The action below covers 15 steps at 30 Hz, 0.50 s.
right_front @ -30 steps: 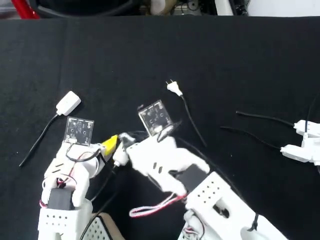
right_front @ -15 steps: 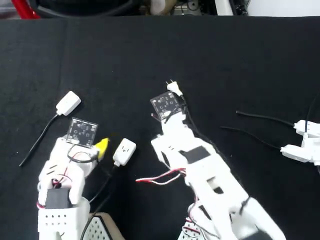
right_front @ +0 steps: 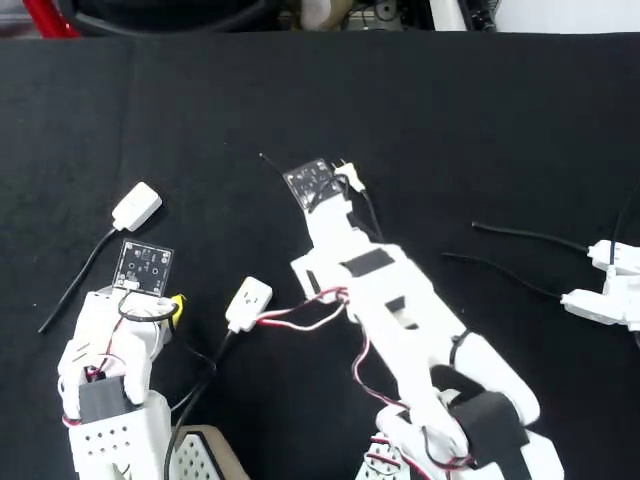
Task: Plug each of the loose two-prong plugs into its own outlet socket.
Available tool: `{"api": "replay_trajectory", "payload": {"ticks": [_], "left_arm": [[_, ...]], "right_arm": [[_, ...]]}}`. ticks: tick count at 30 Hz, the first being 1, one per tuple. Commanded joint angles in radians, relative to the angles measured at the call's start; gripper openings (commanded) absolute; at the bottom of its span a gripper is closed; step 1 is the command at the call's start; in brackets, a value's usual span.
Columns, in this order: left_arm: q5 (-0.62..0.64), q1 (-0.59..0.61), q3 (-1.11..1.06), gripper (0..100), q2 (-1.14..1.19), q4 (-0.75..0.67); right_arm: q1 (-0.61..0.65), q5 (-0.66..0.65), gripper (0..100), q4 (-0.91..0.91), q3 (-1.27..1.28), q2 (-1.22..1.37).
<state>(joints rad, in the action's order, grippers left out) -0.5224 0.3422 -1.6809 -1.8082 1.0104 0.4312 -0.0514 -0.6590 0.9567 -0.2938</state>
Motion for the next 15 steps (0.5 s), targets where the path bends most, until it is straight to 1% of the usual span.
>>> {"api": "replay_trajectory", "payload": {"ticks": [1,4,15], "left_arm": [[-0.011,0.010,-0.019,30,-0.003,0.003],[-0.011,0.012,-0.019,30,-0.003,0.003],[-0.011,0.012,-0.019,30,-0.003,0.003]], "right_arm": [[-0.012,-0.009,1.2,-0.133,-0.051,0.022],[-0.012,-0.011,1.2,-0.187,-0.068,0.022],[-0.012,-0.011,1.2,-0.193,-0.065,0.027]]}}
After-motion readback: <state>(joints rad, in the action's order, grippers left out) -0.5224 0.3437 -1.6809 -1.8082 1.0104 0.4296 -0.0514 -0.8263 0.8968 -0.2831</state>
